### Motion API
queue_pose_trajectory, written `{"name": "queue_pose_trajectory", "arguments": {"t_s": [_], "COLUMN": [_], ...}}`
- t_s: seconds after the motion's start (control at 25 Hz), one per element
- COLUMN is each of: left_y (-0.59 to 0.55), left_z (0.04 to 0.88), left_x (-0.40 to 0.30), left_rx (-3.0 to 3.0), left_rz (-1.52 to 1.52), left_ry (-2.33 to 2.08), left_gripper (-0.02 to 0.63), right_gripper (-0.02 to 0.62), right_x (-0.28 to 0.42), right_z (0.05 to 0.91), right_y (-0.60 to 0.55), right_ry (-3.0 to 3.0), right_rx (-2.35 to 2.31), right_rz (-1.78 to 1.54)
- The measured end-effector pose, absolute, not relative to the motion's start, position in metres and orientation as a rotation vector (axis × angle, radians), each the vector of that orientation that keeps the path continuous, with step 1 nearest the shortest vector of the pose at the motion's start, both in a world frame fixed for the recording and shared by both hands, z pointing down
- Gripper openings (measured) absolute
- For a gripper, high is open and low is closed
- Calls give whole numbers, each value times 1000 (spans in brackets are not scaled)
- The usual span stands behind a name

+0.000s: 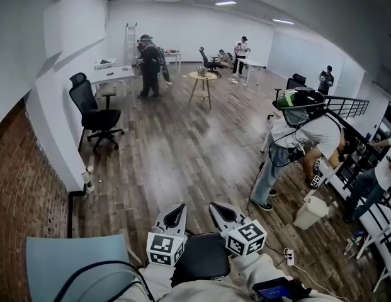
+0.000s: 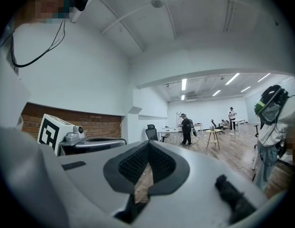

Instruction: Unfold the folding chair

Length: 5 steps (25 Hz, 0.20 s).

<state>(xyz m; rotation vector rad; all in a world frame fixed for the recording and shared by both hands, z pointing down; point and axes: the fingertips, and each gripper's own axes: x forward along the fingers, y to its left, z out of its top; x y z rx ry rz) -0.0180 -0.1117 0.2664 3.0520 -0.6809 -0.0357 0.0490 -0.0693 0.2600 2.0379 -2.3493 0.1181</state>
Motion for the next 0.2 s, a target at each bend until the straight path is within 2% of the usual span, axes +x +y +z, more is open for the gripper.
{"name": "queue_pose_trajectory", "arguments": {"t_s": [0.2], "left_y": [-114], "left_z": [272], "left_x": [-29], "left_rx": [3041], "left_rz": [-36], "left_ry": [-700], "left_gripper": [3], "right_gripper": [5], "right_x": [37], "right_z": [264], "right_y": [-72], "right_ry": [-2366], "right_rx": [2005], "right_rz": [109]}}
